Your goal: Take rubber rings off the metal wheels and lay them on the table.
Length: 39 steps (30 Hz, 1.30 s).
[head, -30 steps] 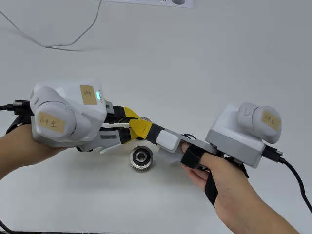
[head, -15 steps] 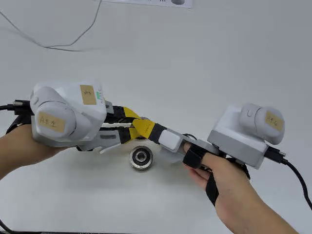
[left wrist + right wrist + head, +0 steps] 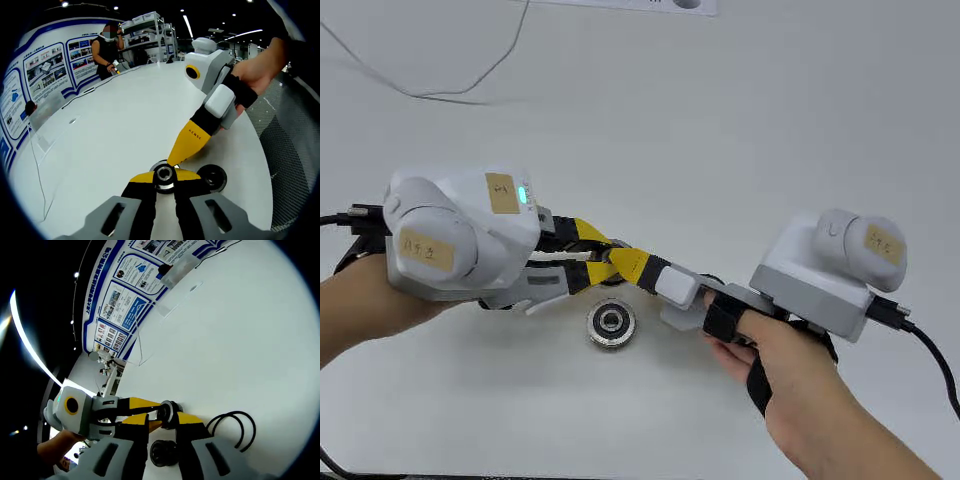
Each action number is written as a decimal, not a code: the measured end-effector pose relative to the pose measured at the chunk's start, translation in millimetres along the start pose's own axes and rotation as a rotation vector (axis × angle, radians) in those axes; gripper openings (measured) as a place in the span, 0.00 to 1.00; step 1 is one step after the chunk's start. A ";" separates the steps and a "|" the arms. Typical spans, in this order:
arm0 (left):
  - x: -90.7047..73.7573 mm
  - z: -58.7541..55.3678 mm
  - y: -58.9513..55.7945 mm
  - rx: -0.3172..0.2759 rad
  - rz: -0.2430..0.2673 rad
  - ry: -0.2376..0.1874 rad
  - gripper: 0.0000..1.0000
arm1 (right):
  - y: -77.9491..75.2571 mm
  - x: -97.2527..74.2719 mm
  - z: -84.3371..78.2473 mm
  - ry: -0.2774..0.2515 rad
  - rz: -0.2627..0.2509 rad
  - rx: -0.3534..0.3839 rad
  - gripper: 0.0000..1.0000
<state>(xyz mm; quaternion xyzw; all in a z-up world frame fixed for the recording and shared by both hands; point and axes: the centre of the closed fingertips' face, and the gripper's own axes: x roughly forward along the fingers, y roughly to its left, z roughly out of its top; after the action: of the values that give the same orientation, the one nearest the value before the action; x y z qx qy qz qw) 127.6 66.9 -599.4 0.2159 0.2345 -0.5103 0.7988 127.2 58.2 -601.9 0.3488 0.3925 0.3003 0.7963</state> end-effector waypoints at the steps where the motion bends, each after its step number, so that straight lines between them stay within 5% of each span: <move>1: 0.0 0.0 0.0 0.000 0.000 0.000 0.13 | -1.5 0.0 -0.2 0.001 -0.006 0.001 0.19; 8: 0.1 -0.2 0.0 -0.002 -0.002 -0.002 0.13 | -11.3 -0.4 0.4 0.009 -0.046 0.007 0.05; 14: 0.1 -0.9 0.6 -0.001 -0.002 -0.003 0.13 | -11.6 -0.6 1.3 0.007 -0.054 0.001 0.03; 17: 0.0 -1.2 0.9 -0.003 -0.001 -0.001 0.13 | -12.8 -1.8 0.9 0.021 -0.080 -0.073 0.02; 39: 0.0 -2.7 1.8 -0.009 0.002 0.003 0.13 | -2.3 -1.5 1.2 0.027 -0.033 -0.035 0.00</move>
<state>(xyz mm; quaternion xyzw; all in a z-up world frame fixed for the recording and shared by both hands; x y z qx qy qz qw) 128.8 69.2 -601.3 0.2136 0.2378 -0.5080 0.7998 127.9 55.3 -602.5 0.3242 0.4036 0.2985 0.8018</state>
